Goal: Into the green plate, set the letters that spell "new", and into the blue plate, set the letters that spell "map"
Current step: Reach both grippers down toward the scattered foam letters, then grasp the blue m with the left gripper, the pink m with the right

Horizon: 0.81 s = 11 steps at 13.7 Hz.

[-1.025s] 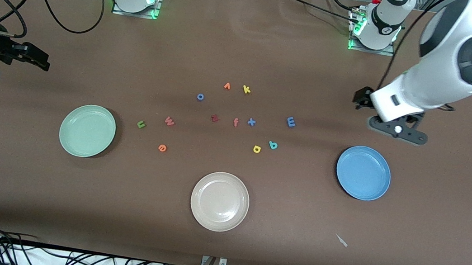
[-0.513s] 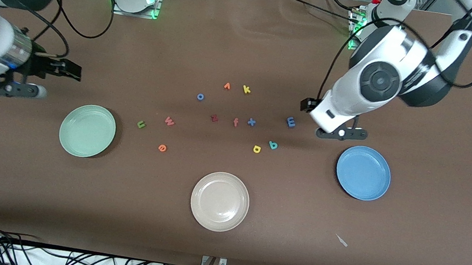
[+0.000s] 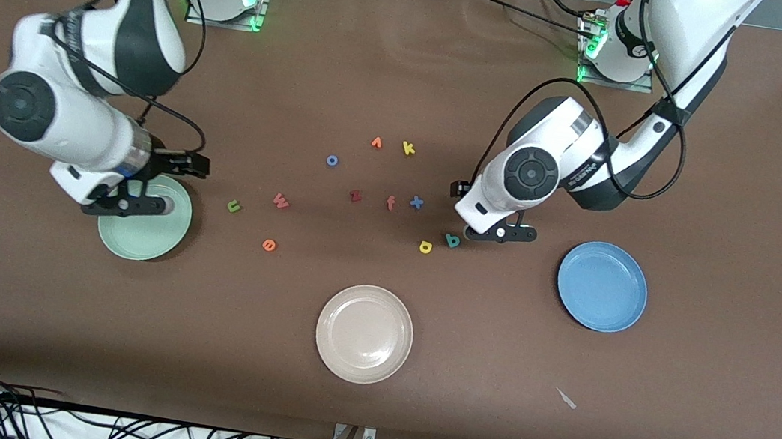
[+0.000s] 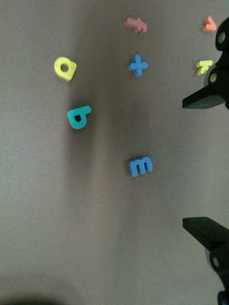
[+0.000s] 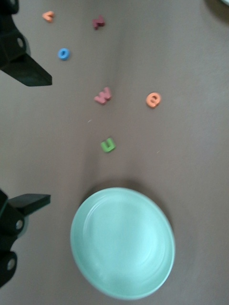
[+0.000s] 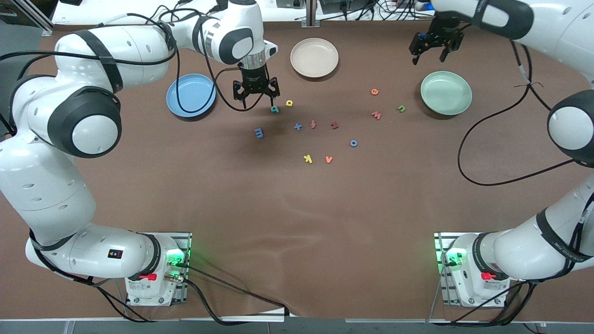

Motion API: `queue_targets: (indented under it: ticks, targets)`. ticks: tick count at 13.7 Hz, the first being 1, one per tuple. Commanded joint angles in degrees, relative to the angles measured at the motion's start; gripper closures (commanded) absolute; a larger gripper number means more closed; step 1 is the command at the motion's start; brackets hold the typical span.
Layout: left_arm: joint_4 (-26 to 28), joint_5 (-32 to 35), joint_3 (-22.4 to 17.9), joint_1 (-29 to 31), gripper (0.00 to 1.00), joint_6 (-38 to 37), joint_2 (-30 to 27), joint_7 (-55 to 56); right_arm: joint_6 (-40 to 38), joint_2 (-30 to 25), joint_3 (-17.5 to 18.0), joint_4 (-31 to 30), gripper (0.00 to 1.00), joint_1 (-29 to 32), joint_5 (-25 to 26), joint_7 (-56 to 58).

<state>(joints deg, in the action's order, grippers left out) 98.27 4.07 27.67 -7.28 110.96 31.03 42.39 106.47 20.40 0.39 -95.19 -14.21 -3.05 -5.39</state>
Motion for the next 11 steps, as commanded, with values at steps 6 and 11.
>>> queue_targets:
  ticks: [6,11]
  targets:
    - [14.4,1.29,0.1,2.71,0.1,18.23,-0.89,4.7,28.24,0.86,-0.21,-19.24,0.0,-6.44,0.24,-2.96]
    - [15.1,1.73,-0.16,2.01,0.17,21.66,1.84,6.39,34.41,6.75,-0.21,-19.25,0.0,-8.73,0.24,-2.08]
